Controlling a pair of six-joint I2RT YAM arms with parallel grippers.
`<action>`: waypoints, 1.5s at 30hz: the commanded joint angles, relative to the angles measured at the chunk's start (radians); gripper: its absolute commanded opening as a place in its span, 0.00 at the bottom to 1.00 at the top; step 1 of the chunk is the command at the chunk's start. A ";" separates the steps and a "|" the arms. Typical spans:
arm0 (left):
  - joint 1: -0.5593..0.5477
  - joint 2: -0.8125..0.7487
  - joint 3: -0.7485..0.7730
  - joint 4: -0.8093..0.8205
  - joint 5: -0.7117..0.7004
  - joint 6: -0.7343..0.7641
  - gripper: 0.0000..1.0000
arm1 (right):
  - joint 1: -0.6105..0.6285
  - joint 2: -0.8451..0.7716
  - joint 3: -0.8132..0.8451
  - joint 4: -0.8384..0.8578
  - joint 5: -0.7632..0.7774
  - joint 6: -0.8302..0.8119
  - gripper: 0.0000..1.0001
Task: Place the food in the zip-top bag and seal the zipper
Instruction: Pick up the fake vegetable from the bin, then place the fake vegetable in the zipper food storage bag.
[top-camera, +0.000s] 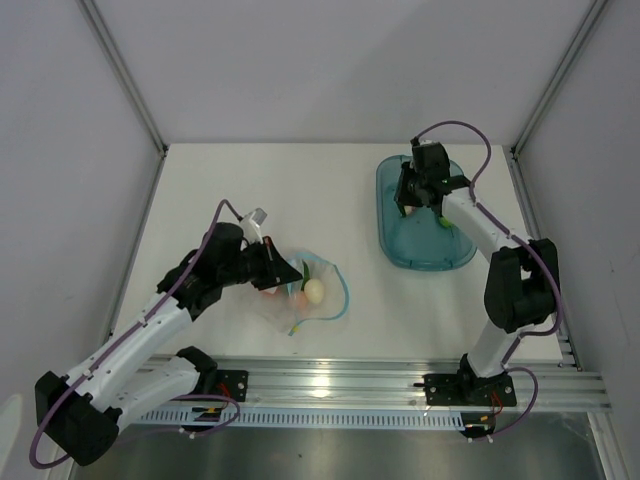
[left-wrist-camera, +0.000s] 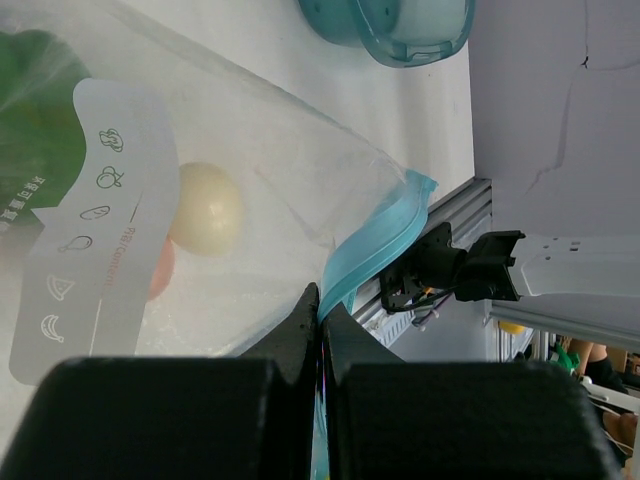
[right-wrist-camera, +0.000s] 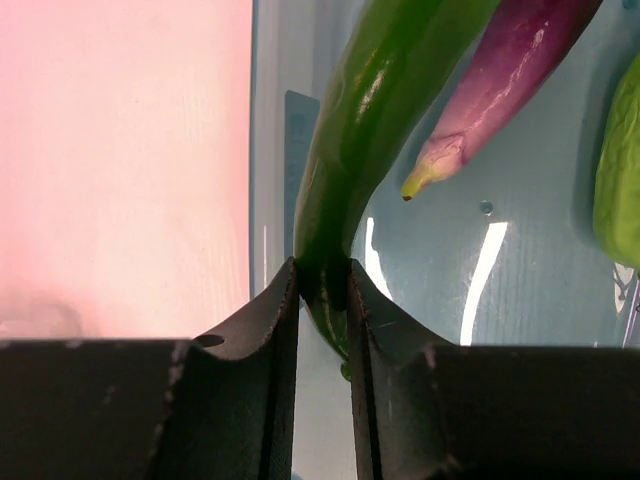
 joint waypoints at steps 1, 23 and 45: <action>0.009 -0.014 -0.002 0.041 0.016 -0.017 0.01 | 0.000 -0.076 -0.005 -0.007 -0.021 0.017 0.00; 0.009 0.028 0.023 0.067 0.039 0.003 0.01 | 0.068 -0.513 -0.324 0.210 -0.811 0.165 0.00; 0.011 -0.052 -0.025 0.062 0.039 0.017 0.01 | 0.478 -0.673 -0.430 -0.100 -0.983 0.170 0.00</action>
